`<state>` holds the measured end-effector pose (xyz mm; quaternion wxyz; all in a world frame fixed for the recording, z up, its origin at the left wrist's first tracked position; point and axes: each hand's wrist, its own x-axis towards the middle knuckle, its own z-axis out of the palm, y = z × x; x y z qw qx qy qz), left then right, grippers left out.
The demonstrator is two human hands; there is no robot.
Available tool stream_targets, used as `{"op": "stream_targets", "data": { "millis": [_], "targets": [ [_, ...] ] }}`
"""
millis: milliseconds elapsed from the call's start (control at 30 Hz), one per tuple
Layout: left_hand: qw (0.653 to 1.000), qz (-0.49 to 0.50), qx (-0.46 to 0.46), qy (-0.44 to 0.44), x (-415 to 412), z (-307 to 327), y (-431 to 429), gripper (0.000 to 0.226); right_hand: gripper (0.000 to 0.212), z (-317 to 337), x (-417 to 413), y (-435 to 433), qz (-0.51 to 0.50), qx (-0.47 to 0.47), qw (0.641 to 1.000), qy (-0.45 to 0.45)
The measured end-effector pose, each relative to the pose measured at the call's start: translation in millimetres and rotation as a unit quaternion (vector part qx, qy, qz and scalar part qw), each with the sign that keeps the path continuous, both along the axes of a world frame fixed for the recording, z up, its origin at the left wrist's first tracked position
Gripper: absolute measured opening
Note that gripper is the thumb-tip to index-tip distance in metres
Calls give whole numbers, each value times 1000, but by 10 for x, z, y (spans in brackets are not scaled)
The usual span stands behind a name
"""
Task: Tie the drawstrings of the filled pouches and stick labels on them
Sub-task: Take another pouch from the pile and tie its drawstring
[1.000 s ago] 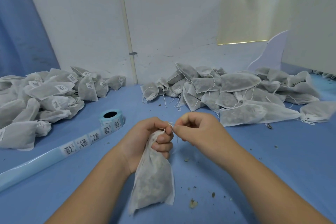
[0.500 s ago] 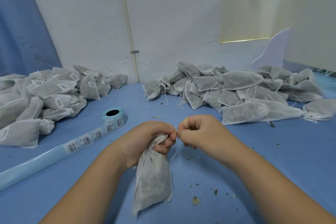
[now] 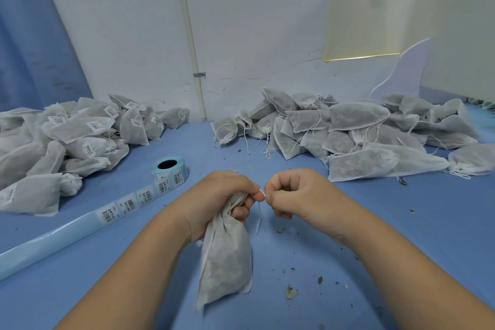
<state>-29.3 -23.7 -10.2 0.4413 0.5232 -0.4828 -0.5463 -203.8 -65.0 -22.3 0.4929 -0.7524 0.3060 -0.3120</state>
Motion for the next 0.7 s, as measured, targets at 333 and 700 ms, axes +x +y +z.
{"op": "stream_targets", "data": {
  "millis": [333, 700],
  "targets": [
    [997, 27, -71, -31, 2, -29, -1, 26, 14, -8, -18, -49, -22, 16, 999, -42],
    [989, 35, -97, -110, 8, -72, -7, 20, 11, -48, 85, -31, -111, -2, 992, -59]
  ]
}}
